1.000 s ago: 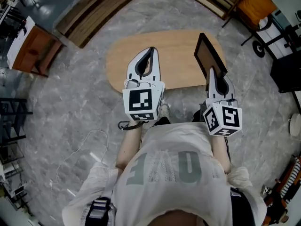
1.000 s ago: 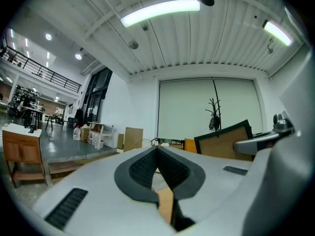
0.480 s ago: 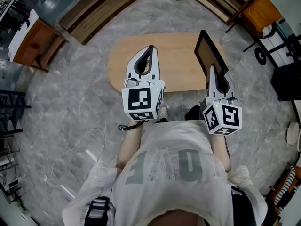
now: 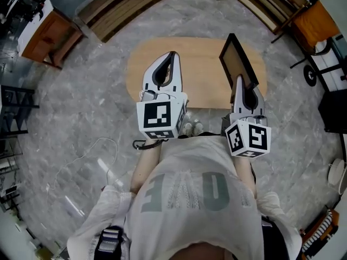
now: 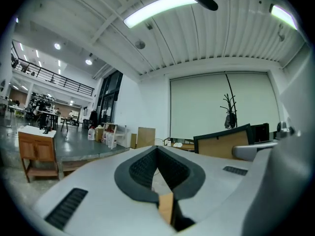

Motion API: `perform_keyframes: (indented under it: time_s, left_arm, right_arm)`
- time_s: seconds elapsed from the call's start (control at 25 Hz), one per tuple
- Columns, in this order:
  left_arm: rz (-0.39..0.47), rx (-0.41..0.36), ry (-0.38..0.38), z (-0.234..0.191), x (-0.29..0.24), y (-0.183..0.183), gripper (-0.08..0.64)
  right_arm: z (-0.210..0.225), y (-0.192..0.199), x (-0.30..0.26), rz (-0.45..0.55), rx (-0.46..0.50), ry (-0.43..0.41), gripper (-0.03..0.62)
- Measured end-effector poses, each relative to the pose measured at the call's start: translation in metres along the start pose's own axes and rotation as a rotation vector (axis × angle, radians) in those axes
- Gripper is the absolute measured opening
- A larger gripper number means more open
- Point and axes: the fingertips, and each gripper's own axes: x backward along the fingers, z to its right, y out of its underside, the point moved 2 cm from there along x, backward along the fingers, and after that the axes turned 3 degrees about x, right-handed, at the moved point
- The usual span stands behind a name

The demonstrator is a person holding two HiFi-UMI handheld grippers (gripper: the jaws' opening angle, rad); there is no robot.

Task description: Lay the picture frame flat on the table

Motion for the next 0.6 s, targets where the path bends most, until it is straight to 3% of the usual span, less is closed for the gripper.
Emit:
perform_keyframes:
  time_s: [0.24, 0.6]
  left_arm:
    - [0.008, -0.023, -0.031, 0.005, -0.005, -0.002, 0.009]
    - [0.014, -0.033, -0.027, 0.01, -0.02, -0.008, 0.009]
  right_arm:
    - [0.002, 0.006, -0.015, 0.005, 0.003, -0.055, 0.017]
    - [0.015, -0.002, -0.029, 0.019, -0.013, -0.04, 0.017]
